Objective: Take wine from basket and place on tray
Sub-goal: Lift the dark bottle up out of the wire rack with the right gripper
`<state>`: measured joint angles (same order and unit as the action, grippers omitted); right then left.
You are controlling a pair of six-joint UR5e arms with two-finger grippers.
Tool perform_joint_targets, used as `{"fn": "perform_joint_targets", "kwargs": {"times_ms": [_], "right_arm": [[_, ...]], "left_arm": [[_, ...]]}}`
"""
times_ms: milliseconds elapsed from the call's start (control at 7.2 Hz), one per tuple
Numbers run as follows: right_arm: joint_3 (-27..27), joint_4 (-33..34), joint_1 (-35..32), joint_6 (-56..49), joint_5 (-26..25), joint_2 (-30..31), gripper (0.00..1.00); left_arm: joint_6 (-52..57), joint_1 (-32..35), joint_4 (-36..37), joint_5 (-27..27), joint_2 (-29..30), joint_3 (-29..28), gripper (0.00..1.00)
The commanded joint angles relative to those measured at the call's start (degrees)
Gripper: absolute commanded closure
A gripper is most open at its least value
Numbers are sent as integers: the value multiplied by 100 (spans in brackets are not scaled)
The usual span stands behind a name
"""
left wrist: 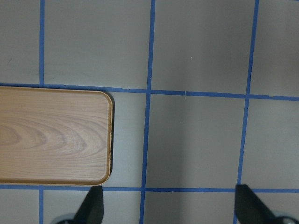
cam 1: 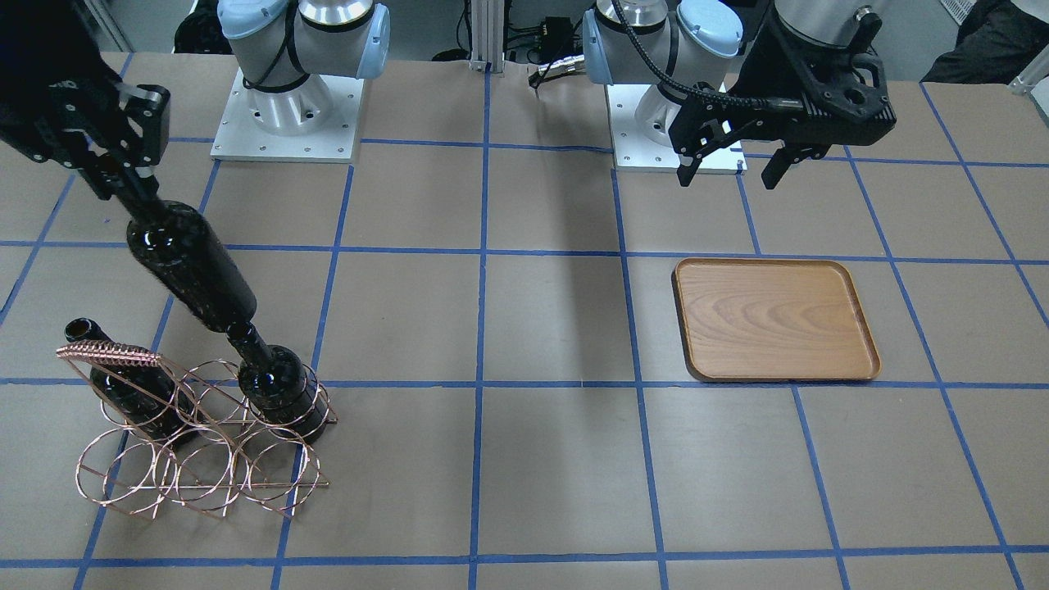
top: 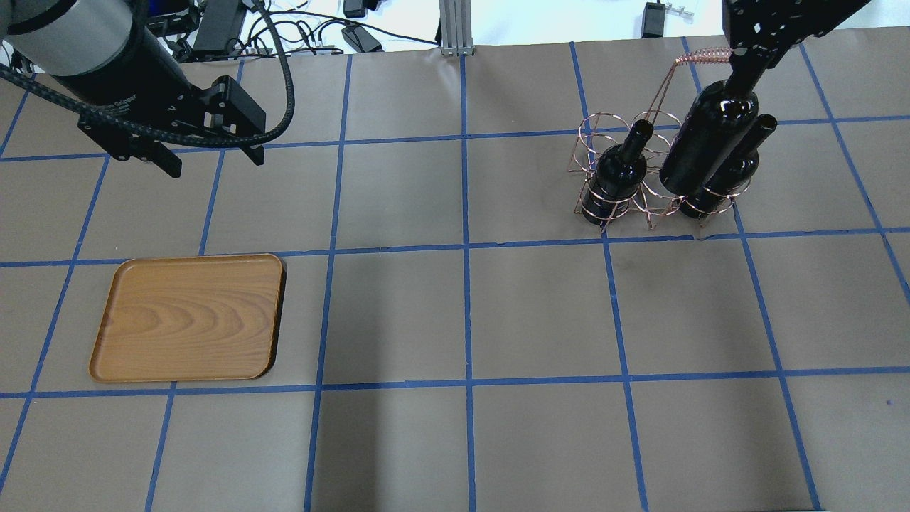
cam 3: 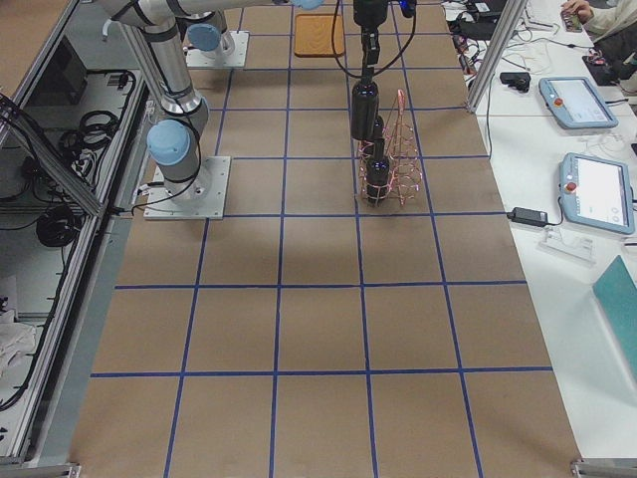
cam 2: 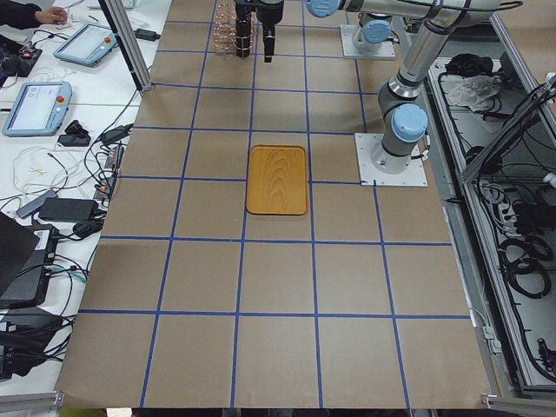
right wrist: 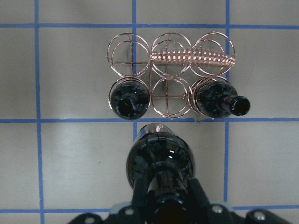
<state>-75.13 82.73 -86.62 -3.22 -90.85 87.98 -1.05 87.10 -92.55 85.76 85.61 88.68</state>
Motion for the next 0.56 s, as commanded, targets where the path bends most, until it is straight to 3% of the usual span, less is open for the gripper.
{"fn": "perform_joint_targets", "kwargs": {"times_ms": [0, 417], "right_arm": [[-141, -73, -1209, 1613, -73, 9, 79], [-634, 1058, -2689, 3429, -161, -541, 79]], "left_arm": [[0, 0, 0, -6, 0, 0, 0], [0, -9, 0, -6, 0, 0, 0]]}}
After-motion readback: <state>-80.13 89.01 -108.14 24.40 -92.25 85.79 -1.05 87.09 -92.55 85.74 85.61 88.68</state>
